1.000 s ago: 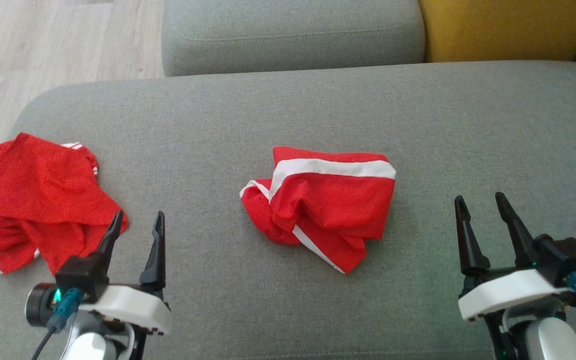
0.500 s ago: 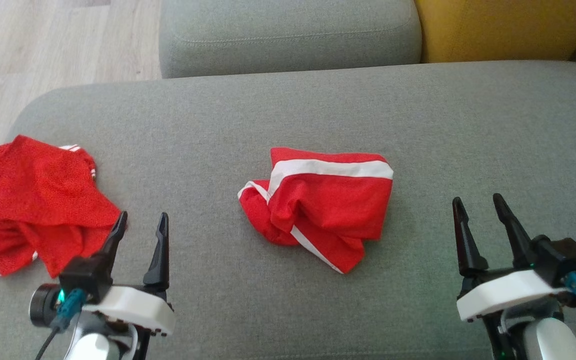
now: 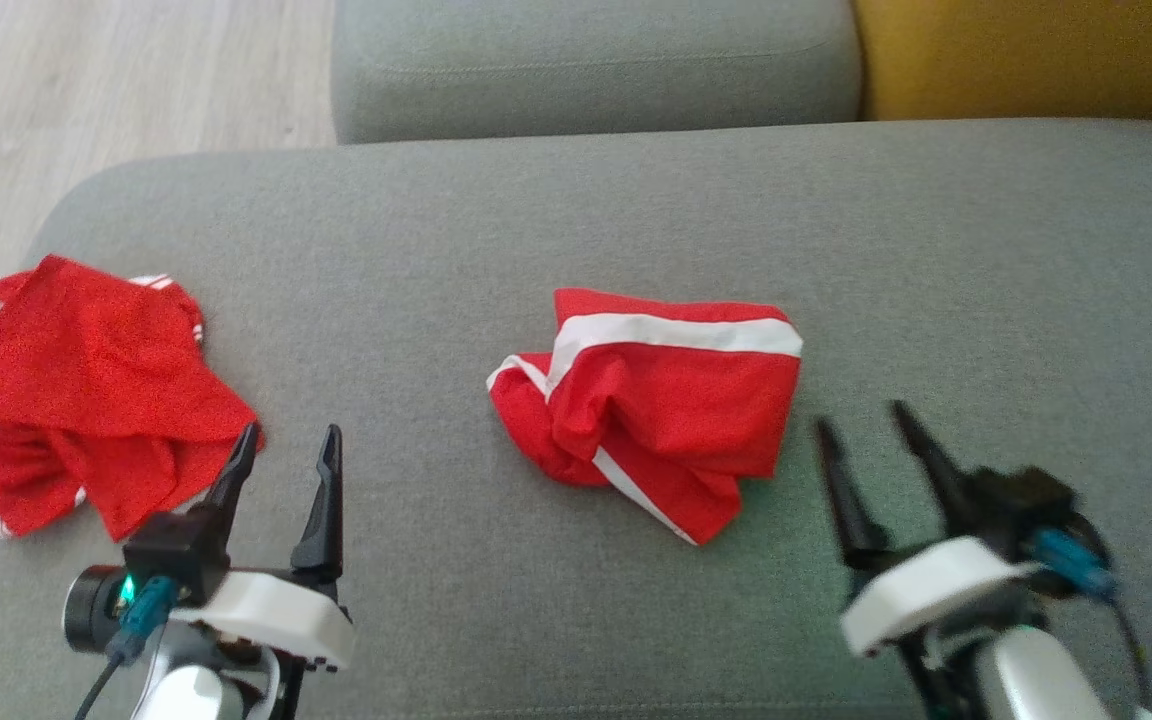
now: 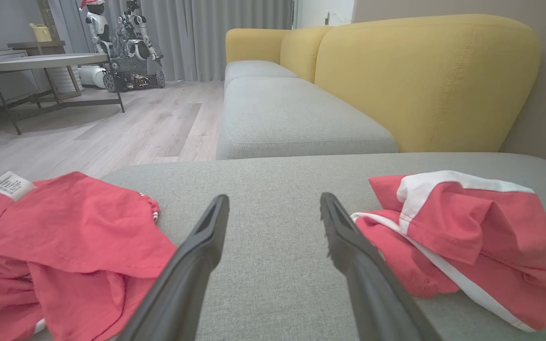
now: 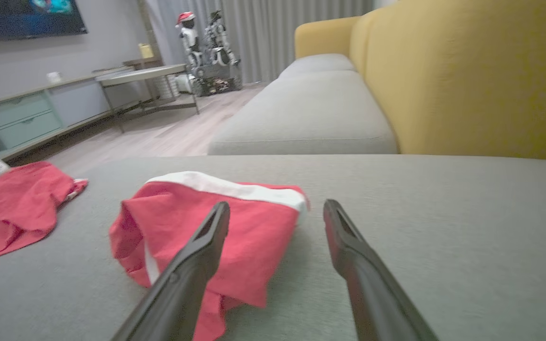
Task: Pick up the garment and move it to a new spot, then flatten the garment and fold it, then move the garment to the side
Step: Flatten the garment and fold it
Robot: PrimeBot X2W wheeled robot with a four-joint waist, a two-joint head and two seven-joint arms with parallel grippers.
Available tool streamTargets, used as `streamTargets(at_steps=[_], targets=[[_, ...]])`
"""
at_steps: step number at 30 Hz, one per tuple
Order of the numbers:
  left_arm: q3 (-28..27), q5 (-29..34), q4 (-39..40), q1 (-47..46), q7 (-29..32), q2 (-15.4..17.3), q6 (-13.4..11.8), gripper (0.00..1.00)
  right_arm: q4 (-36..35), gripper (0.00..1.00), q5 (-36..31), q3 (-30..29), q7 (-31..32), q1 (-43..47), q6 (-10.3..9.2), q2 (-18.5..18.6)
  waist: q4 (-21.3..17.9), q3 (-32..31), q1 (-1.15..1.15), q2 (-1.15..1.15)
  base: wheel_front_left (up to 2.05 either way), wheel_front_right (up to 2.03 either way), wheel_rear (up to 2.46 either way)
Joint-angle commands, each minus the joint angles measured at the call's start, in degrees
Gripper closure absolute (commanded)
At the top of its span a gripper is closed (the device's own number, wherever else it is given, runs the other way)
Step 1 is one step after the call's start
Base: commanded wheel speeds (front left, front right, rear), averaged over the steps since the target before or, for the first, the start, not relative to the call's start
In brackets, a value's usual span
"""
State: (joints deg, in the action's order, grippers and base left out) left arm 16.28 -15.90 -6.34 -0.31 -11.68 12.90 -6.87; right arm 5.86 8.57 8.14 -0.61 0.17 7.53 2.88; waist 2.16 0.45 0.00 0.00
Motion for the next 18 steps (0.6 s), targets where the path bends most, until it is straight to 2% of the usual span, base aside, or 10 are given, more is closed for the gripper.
streamTargets(at_steps=[1, 10, 17, 18], targets=[[-1.67, -0.38, 1.97, -3.51, -0.05, 1.34, -0.07, 0.00, -1.33, 0.00, 0.12, 3.19, 0.31, -4.39, -0.04, 0.96, 0.77, 0.66, 0.00, 0.00, 0.00, 0.00, 0.00], [-0.41, -0.05, 1.26, -6.51, -1.15, 0.33, 0.41, 0.00, 6.80, 0.00, 0.53, 18.24, 2.13, -13.95, -0.04, 5.02, 5.25, 4.23, 0.00, 0.00, 0.00, 0.00, 0.00], [-0.23, -0.16, 0.08, -8.01, -2.11, -0.36, 0.59, 0.00, 14.52, 0.00, -0.27, 24.55, 3.20, -20.71, -0.04, 6.78, 7.11, 6.19, 0.00, 0.00, 0.00, 0.00, 0.00], [-0.23, -0.18, -0.09, -8.13, -2.22, -0.44, 0.60, 0.00, 15.67, 0.11, -0.13, 24.88, 3.30, -21.40, -0.04, 6.67, 7.19, 6.33, 0.00, 0.00, 0.00, 0.00, 0.00]])
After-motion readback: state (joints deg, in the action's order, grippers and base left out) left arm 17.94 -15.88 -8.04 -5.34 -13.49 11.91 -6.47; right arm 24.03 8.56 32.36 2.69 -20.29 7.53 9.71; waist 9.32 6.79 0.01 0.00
